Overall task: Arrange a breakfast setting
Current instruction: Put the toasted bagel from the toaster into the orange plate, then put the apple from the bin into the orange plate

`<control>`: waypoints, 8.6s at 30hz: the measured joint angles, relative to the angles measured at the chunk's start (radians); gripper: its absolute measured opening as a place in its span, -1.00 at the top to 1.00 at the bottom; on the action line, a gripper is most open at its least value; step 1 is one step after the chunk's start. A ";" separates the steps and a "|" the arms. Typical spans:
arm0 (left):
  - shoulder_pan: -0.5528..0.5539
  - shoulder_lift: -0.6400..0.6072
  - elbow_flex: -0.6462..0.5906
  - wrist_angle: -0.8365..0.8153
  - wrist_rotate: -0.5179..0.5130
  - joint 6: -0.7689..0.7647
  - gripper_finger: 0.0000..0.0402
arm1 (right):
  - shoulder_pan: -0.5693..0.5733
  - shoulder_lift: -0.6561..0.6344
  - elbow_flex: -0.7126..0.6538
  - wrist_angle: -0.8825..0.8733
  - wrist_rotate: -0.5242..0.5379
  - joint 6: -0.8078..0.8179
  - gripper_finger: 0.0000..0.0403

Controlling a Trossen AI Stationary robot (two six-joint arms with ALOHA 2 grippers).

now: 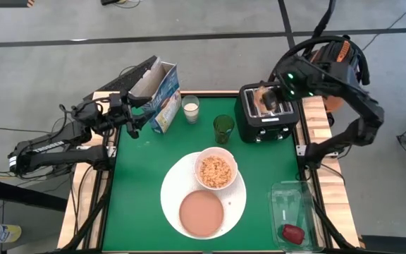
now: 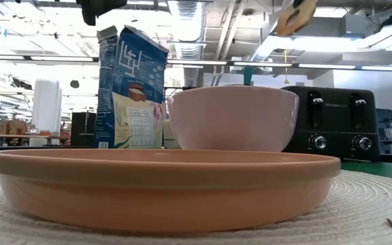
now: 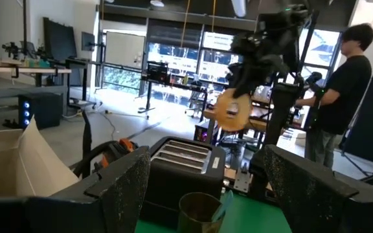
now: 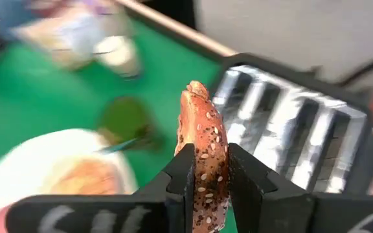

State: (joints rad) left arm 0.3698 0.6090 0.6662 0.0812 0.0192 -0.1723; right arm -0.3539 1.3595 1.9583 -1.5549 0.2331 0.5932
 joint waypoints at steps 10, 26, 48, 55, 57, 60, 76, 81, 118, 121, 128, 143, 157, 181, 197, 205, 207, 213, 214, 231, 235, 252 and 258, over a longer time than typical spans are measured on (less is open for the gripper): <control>0.000 0.000 0.000 -0.004 0.003 0.037 -0.44 | 0.409 -0.043 -0.001 0.000 0.161 0.312 0.57; 0.000 0.000 0.000 0.004 -0.004 0.110 -0.44 | 0.844 0.243 -0.003 0.052 0.289 0.816 0.56; 0.000 -0.001 0.000 0.122 0.096 0.049 -0.44 | 0.937 0.501 -0.002 0.401 0.126 0.837 0.56; 0.000 0.000 0.000 0.158 0.186 0.034 -0.44 | 0.951 0.528 -0.001 0.575 0.107 0.711 0.56; 0.000 -0.001 0.000 0.155 0.190 0.025 -0.44 | 0.962 0.531 -0.002 0.591 0.108 0.694 0.56; 0.000 -0.001 0.000 0.156 0.226 -0.020 -0.44 | 0.972 0.553 0.000 0.609 0.123 0.691 0.56; 0.000 -0.001 0.000 0.158 0.343 -0.158 -0.44 | 0.953 0.817 -0.002 0.702 0.108 1.049 0.56; 0.000 -0.001 0.000 0.151 0.344 -0.167 -0.44 | 0.965 0.857 -0.002 0.697 0.097 1.077 0.56; 0.000 -0.001 0.000 0.140 0.372 -0.123 -0.44 | 0.894 0.867 -0.002 0.615 0.000 0.966 -0.02; 0.000 -0.004 0.000 0.140 0.396 -0.097 -0.44 | 0.894 0.849 -0.003 0.603 -0.005 0.965 -0.04; 0.000 -0.096 0.001 0.096 0.296 -0.088 -0.44 | 0.883 0.736 -0.002 0.602 0.037 0.828 0.00; 0.000 -0.340 0.001 -0.520 0.153 -0.047 -0.44 | 0.796 0.419 -0.002 0.372 0.300 0.527 0.01; 0.000 -0.604 -0.303 -0.328 0.020 -0.060 -0.44 | 0.682 0.230 -0.002 0.142 0.375 0.453 0.01; 0.000 -0.599 -0.555 -0.247 -0.103 -0.005 -0.44 | 0.652 0.153 -0.002 -0.016 0.339 0.444 0.01; 0.000 -0.597 -0.562 -0.382 -0.277 -0.052 -0.44 | 0.654 -0.031 -0.002 -0.016 0.203 0.293 0.01; 0.000 -0.597 -0.562 -0.382 -0.269 -0.034 -0.44 | 0.654 -0.083 -0.002 -0.016 0.147 0.287 0.01; 0.000 -0.597 -0.562 -0.382 -0.269 -0.034 -0.44 | 0.654 -0.086 -0.002 -0.016 0.139 0.284 0.01; 0.000 -0.597 -0.563 -0.382 -0.268 -0.034 -0.44 | 0.637 -0.078 -0.002 -0.016 0.131 0.188 0.01; 0.000 -0.597 -0.563 -0.382 -0.269 -0.034 -0.44 | 0.633 -0.076 -0.002 -0.016 0.131 0.182 0.01; 0.000 -0.597 -0.563 -0.382 -0.268 -0.034 -0.44 | 0.593 -0.099 -0.008 -0.015 0.032 0.140 -0.20; 0.000 -0.597 -0.563 -0.382 -0.269 -0.034 -0.44 | 0.580 -0.135 -0.096 -0.014 -0.112 0.111 -0.53; 0.000 -0.596 -0.564 -0.382 -0.269 -0.034 -0.44 | 0.896 -0.378 -0.621 0.033 -0.421 0.418 -0.96; 0.000 -0.596 -0.564 -0.382 -0.269 -0.034 -0.44 | 1.125 -0.370 -0.697 0.093 -0.331 0.616 -0.97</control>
State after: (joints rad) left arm 0.3698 0.0128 0.1020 -0.3004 -0.2493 -0.2058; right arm 0.7710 0.9893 1.2612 -1.4620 -0.0983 1.2093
